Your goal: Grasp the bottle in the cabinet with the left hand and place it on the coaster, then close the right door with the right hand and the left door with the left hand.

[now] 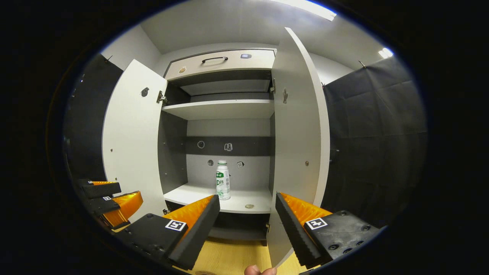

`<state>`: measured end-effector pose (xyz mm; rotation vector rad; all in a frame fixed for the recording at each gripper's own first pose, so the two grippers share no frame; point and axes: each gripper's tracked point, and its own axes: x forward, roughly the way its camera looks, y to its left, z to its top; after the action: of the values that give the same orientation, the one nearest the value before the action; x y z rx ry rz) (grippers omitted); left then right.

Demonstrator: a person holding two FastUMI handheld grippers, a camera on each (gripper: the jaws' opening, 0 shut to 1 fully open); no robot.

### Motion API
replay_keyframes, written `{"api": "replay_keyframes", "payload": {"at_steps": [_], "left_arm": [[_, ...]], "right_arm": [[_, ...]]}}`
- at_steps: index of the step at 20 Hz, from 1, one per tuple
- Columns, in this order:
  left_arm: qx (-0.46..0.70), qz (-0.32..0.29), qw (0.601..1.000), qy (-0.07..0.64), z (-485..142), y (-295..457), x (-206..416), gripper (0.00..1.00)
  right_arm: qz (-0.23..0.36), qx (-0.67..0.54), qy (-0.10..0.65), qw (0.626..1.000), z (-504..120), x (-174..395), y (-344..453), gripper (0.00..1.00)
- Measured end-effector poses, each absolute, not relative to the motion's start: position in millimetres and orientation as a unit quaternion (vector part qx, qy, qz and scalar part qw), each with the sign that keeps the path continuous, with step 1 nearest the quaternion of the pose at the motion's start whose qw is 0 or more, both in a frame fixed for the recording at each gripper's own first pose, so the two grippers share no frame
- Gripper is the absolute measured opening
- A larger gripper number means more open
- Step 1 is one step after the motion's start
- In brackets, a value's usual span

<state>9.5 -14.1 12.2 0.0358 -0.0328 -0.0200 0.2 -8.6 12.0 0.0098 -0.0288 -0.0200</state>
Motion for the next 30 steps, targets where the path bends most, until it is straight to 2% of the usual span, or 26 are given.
{"api": "replay_keyframes", "payload": {"at_steps": [15, 19, 30], "left_arm": [[0.021, -0.056, 0.998, -0.022, 19.4, -51.9, 46.7, 0.94], [0.014, -0.096, 0.995, -0.014, 15.0, -79.7, 79.5, 0.95], [0.053, -0.104, 0.993, -0.030, 24.8, -118.3, 215.6, 0.95]], "right_arm": [[-0.001, 0.038, -0.021, 0.999, 21.6, -3.9, -20.5, 0.97], [0.000, 0.029, -0.020, 0.999, 21.1, -10.9, -28.1, 0.97], [0.009, 0.036, -0.025, 0.999, 21.7, -27.8, -46.3, 0.97]]}}
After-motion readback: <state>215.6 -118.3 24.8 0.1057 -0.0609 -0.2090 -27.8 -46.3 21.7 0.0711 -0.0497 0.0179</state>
